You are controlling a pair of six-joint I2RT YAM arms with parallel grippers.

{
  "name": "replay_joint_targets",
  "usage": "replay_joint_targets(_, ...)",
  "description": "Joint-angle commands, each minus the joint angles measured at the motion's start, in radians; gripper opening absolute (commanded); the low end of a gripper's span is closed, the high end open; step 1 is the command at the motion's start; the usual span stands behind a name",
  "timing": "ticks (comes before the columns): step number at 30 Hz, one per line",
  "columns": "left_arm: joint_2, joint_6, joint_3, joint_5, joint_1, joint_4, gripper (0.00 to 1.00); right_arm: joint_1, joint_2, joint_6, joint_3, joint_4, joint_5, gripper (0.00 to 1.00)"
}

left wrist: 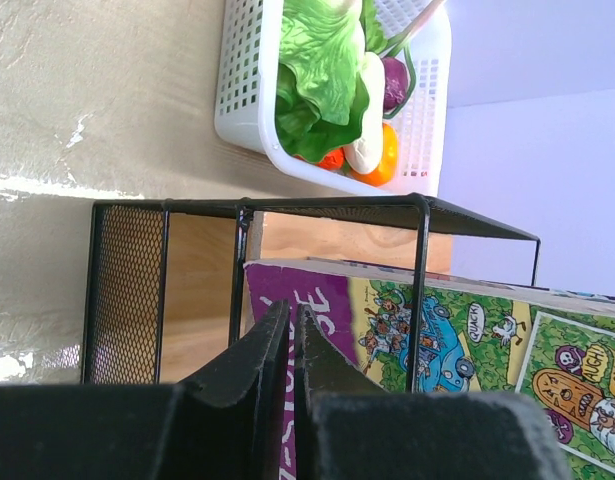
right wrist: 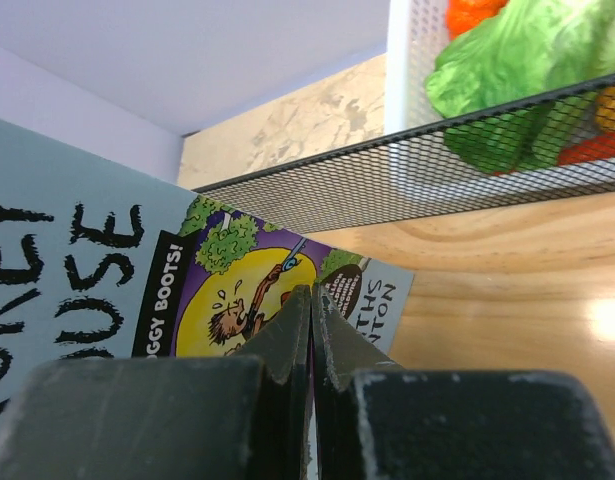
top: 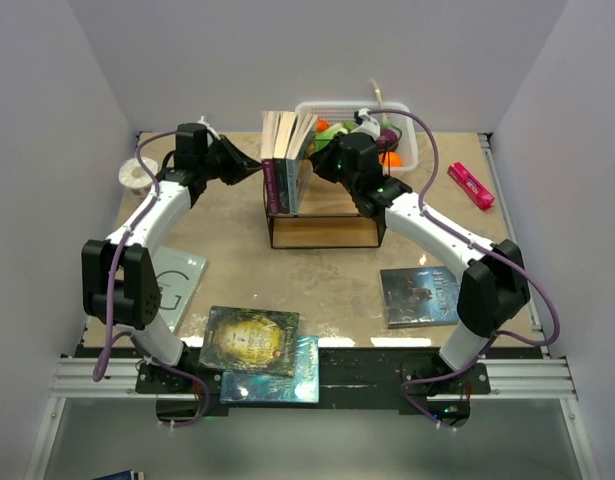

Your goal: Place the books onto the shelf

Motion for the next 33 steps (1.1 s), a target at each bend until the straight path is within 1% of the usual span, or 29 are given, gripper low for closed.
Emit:
replay_joint_targets(1, 0.007, -0.015, 0.046, 0.039, 0.006, 0.042, 0.11, -0.005, 0.02, 0.024, 0.052, 0.067, -0.041, 0.0)
replay_joint_targets(20, 0.004, -0.02, 0.039, 0.049, 0.006, 0.05, 0.11, -0.002, 0.057, 0.011, 0.092, 0.067, -0.084, 0.0)
replay_joint_targets(33, -0.013, -0.004, 0.025, 0.039, 0.029, 0.034, 0.11, -0.019, -0.025, -0.053, 0.064, -0.042, -0.035, 0.0)
